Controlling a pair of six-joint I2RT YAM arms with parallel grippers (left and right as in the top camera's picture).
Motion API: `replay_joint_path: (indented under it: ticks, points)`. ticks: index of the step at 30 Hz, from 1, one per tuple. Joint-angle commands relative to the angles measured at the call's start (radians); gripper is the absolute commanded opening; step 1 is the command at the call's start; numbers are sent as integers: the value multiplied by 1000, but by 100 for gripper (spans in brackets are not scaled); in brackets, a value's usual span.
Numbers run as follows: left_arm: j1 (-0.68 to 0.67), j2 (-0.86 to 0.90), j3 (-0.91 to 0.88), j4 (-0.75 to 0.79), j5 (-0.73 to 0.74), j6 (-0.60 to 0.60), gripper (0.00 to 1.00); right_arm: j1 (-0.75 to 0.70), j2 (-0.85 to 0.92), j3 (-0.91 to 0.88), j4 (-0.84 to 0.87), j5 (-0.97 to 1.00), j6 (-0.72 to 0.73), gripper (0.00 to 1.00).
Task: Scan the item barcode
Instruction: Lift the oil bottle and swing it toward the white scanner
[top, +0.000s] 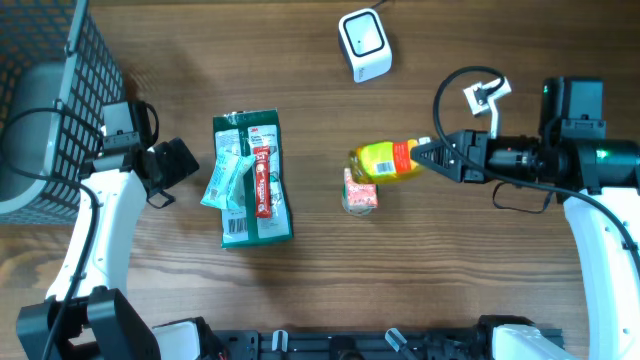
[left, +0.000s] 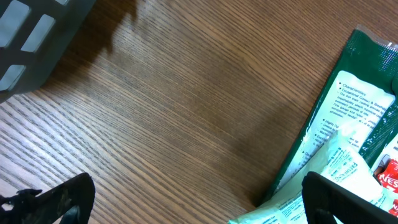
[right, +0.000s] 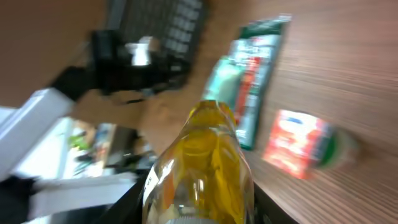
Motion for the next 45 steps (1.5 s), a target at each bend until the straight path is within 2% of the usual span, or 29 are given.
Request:
replay_joint_path:
  ticks: [1, 7, 9, 13, 17, 20, 24, 31, 36, 41, 45]
  points:
    - [5, -16, 16, 2, 5, 2, 100, -3, -13, 7, -10, 301, 14, 4]
    - [5, -16, 16, 2, 5, 2, 100, 3, 32, 85, -11, 456, 61, 4]
    - [5, -16, 16, 2, 5, 2, 100, 21, 77, 192, -59, 504, 60, 4]
    - [5, -16, 16, 2, 5, 1, 100, 122, 273, 580, -234, 719, 85, 4]
    - [5, -16, 16, 2, 5, 1, 100, 253, 473, 835, -235, 973, 92, 4]
    - [5, -16, 16, 2, 5, 2, 100, 342, 573, 850, -93, 1189, 78, 4]
    - [5, -16, 16, 2, 5, 1, 100, 434, 691, 850, 100, 1382, -56, 4]
    - [5, -16, 16, 2, 5, 2, 100, 560, 917, 849, 475, 1810, -433, 4]
    - [5, -16, 16, 2, 5, 2, 100, 568, 1016, 849, 639, 1914, -519, 4]
    - [5, -16, 16, 2, 5, 1, 100, 568, 1036, 839, 731, 1893, -518, 4]
    - [5, -16, 16, 2, 5, 1, 100, 576, 1043, 838, 733, 1884, -480, 4]
